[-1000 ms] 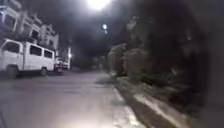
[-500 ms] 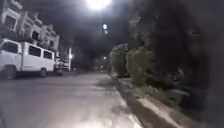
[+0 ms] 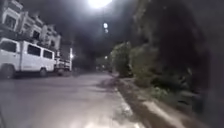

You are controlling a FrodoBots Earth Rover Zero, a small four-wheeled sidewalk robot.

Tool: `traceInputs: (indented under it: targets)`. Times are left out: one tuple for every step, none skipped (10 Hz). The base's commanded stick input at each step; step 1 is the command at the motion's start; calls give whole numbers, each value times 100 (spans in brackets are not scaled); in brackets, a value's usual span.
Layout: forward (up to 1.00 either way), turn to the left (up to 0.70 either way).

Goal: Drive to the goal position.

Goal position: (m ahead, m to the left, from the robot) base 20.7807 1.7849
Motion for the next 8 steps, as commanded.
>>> traceInputs:
  targets:
    - [50,5]
    - [50,5]
    - [50,5]
    - [50,5]
    - [50,5]
    - [50,5]
    - [50,5]
    - [50,5]
